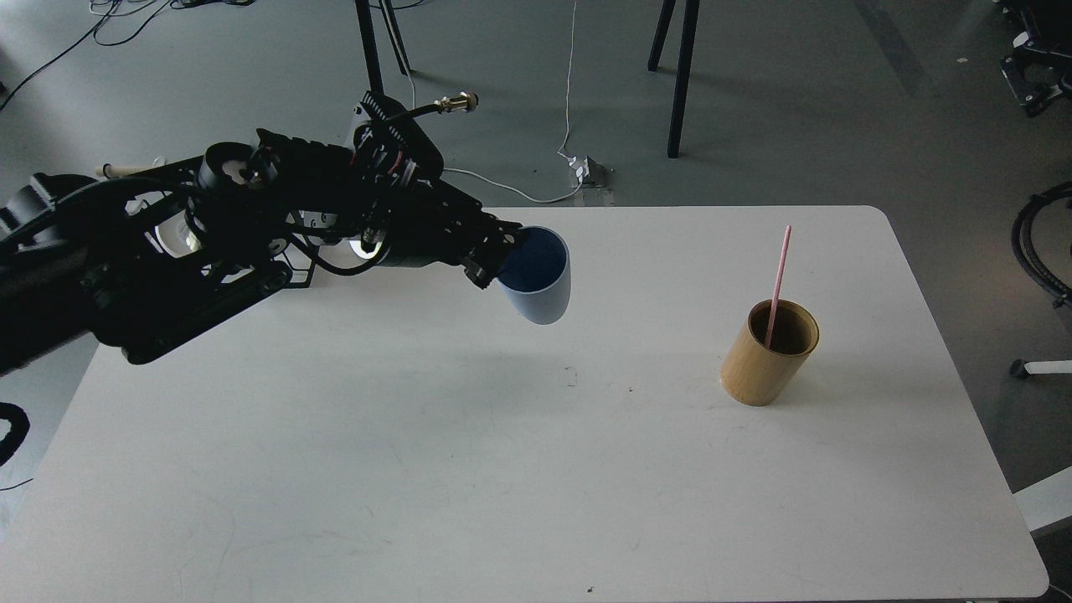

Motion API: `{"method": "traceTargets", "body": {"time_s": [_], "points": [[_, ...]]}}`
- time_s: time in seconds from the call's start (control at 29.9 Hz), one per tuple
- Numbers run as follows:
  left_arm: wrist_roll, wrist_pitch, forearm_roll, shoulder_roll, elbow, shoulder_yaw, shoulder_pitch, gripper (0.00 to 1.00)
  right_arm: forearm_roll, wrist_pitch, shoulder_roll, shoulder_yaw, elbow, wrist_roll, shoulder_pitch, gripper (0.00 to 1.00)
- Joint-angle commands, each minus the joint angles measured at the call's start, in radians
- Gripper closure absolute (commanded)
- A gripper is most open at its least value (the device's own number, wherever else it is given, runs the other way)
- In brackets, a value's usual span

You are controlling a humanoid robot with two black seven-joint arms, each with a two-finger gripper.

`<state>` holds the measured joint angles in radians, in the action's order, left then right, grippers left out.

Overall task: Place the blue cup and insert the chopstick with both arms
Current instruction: 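Lift the blue cup with the left gripper and carry it toward the tan cup, then set the blue cup down on the table and open the left gripper, then withdraw the left arm to rest and bring the right gripper forward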

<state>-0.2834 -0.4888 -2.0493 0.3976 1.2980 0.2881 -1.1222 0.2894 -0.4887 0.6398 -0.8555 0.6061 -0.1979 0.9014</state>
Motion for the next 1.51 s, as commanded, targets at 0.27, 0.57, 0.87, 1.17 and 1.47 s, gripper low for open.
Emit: {"method": "traceTargets", "body": {"time_s": [0.27,0.57,0.87,1.17,1.47], "points": [[0.007,0.0,-0.094,-0.163,-0.166,-0.145,0.074,0.98,-0.003,0.0,0.009,0.055,0.054,0.0,0.068,0.01],[0.009,0.0,-0.095,-0.247,-0.293,-0.151,0.085,0.97,-0.003,0.0,0.009,0.055,0.072,0.0,0.065,0.01],[0.009,0.0,-0.091,-0.252,-0.29,-0.165,0.11,0.85,-0.003,0.0,0.017,0.055,0.075,0.0,0.056,0.01],[0.003,0.0,0.01,-0.232,-0.276,-0.09,0.093,0.33,-0.003,0.0,0.017,0.053,0.077,-0.002,0.016,0.01],[-0.011,0.0,0.521,-0.126,-0.26,0.182,0.088,0.03,-0.102,0.03,0.168,0.182,0.286,0.02,-0.03,0.01]]}}
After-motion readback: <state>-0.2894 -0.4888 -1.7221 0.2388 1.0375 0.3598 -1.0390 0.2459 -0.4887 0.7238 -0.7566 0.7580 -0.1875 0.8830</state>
